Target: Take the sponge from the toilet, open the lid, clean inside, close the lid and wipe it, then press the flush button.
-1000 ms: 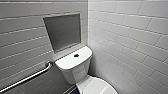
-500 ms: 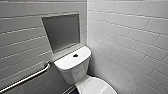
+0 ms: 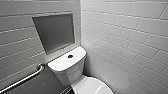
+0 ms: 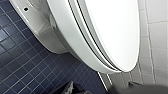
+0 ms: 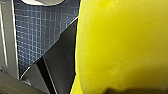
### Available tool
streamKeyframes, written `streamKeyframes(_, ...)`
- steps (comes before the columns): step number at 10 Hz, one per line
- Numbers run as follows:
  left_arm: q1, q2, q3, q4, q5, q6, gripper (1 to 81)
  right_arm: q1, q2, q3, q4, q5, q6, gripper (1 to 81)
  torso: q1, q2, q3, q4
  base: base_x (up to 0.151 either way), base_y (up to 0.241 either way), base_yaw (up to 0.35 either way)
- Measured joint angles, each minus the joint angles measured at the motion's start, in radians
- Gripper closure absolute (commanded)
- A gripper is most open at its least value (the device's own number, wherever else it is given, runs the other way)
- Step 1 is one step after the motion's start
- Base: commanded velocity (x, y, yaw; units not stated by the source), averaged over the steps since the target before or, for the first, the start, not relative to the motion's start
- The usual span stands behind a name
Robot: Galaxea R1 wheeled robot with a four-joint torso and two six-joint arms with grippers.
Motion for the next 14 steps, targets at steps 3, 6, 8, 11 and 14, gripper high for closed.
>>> streamKeyframes(3, -0.015, 0.027, -0.001, -0.080, -0.003, -0.002, 1.0, 0.003, 0.013, -0.010, 0.000, 0.000, 0.000, 81.1, 0.000, 0.000, 0.000, 0.000, 0.000, 0.000, 0.000)
streamKeyframes(6, -0.042, 0.064, -0.013, -0.170, -0.059, -0.003, 1.0, 0.002, 0.016, -0.024, 0.000, 0.000, 0.000, 81.1, 0.000, 0.000, 0.000, 0.000, 0.000, 0.000, 0.000)
streamKeyframes(8, -0.037, 0.089, -0.043, -0.225, -0.104, -0.003, 1.0, 0.003, 0.016, -0.029, 0.000, 0.000, 0.000, 81.1, 0.000, 0.000, 0.000, 0.000, 0.000, 0.000, 0.000)
streamKeyframes(11, -0.039, 0.128, -0.103, -0.281, -0.147, -0.003, 1.0, 0.005, 0.016, -0.033, 0.001, 0.002, 0.003, 81.1, 0.000, 0.000, -0.002, -0.001, 0.000, 0.000, 0.000)
streamKeyframes(14, -0.044, 0.163, -0.139, -0.294, -0.151, -0.003, 1.0, 0.010, 0.016, -0.033, 0.001, 0.003, 0.003, 81.1, 0.001, 0.000, -0.027, -0.001, 0.000, 0.000, 0.000)
